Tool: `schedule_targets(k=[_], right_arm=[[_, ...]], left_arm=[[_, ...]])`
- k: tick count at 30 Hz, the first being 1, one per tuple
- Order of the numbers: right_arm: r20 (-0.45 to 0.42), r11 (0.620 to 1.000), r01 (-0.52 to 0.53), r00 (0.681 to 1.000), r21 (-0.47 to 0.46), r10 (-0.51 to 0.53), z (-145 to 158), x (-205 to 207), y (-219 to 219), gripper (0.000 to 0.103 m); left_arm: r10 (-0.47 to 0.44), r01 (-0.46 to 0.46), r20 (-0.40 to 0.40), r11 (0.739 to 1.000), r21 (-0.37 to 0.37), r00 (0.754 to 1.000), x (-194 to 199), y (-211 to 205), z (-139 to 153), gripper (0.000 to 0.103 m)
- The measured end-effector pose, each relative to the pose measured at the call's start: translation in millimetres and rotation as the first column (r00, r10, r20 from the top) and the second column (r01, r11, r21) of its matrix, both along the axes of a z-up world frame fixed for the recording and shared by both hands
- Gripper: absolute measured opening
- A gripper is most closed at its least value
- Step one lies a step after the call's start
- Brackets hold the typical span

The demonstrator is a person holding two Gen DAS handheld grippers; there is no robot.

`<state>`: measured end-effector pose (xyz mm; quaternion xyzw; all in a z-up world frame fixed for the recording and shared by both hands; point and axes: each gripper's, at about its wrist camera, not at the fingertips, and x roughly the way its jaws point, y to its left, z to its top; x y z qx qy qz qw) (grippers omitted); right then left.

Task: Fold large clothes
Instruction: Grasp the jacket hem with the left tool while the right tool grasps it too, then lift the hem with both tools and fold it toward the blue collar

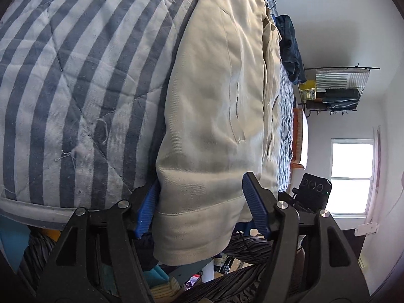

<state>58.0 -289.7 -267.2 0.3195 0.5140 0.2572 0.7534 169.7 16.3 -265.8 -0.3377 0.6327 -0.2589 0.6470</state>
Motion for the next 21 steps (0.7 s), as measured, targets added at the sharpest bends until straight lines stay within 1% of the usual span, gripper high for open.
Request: schedule_targets(k=[2, 4, 6, 7, 8, 9, 10, 11, 12, 13, 14, 16, 17, 18, 19, 20, 21], right_arm=[[-0.013, 1.0, -0.005, 1.0, 0.017, 0.005, -6, 3, 4, 0.063], [-0.017, 1.0, -0.004, 1.0, 0.025, 0.005, -10, 5, 9, 0.061], [-0.017, 0.999, -0.009, 1.0, 0.03, 0.01, -11, 9, 12, 0.06], [-0.02, 1.0, -0.009, 1.0, 0.026, 0.009, -12, 10, 13, 0.056], [-0.023, 1.0, -0.009, 1.0, 0.021, 0.01, -12, 10, 14, 0.049], [-0.02, 1.0, -0.007, 1.0, 0.015, 0.007, -12, 10, 16, 0.046], [-0.02, 1.0, -0.003, 1.0, 0.018, 0.003, -12, 9, 13, 0.041], [-0.019, 1.0, 0.002, 1.0, 0.021, -0.002, -11, 8, 10, 0.036], [-0.013, 1.0, 0.007, 1.0, 0.027, -0.007, -9, 7, 10, 0.034], [-0.004, 0.999, 0.011, 1.0, 0.034, -0.011, -8, 6, 8, 0.032], [0.002, 0.999, 0.014, 1.0, 0.038, -0.014, -8, 5, 6, 0.031], [0.01, 1.0, 0.009, 1.0, 0.012, -0.009, -7, 4, 9, 0.031], [0.004, 1.0, 0.006, 1.0, 0.002, -0.006, -8, 4, 10, 0.037], [-0.012, 1.0, 0.005, 1.0, 0.001, -0.005, -10, 5, 11, 0.04], [-0.025, 1.0, 0.008, 1.0, 0.012, -0.007, -13, 6, 12, 0.043], [-0.03, 1.0, 0.01, 1.0, 0.027, -0.01, -14, 6, 10, 0.043], [-0.039, 0.999, 0.009, 0.999, 0.042, -0.007, -16, 7, 9, 0.043]], left_arm=[[0.007, -0.007, -0.006, 1.0, -0.012, 1.0, -1, -2, -2, 0.065], [-0.006, 0.006, 0.003, 1.0, -0.012, 1.0, -2, -4, -1, 0.065], [-0.033, 0.033, 0.019, 0.999, 0.01, 0.999, -3, -7, 1, 0.065], [-0.051, 0.05, 0.031, 0.998, 0.032, 0.998, -4, -9, 2, 0.062], [-0.068, 0.066, 0.043, 0.996, 0.062, 0.997, -4, -11, 3, 0.054], [-0.09, 0.083, 0.062, 0.992, 0.099, 0.994, -5, -15, 5, 0.046], [-0.104, 0.094, 0.079, 0.988, 0.123, 0.991, -7, -17, 8, 0.043], [-0.109, 0.096, 0.095, 0.987, 0.129, 0.99, -8, -18, 11, 0.037], [-0.112, 0.098, 0.109, 0.988, 0.123, 0.988, -10, -18, 14, 0.029], [-0.111, 0.097, 0.122, 0.989, 0.113, 0.986, -11, -19, 17, 0.026], [-0.105, 0.091, 0.135, 0.99, 0.104, 0.985, -12, -19, 21, 0.026], [-0.09, 0.077, 0.137, 0.992, 0.099, 0.987, -13, -18, 21, 0.026], [-0.08, 0.068, 0.127, 0.993, 0.094, 0.989, -13, -17, 18, 0.026], [-0.073, 0.062, 0.114, 0.993, 0.096, 0.991, -12, -16, 14, 0.034], [-0.069, 0.061, 0.084, 0.993, 0.099, 0.994, -9, -16, 7, 0.044], [-0.066, 0.062, 0.055, 0.995, 0.073, 0.996, -8, -15, -1, 0.052], [-0.055, 0.052, 0.054, 0.997, 0.053, 0.997, -8, -12, -2, 0.052]])
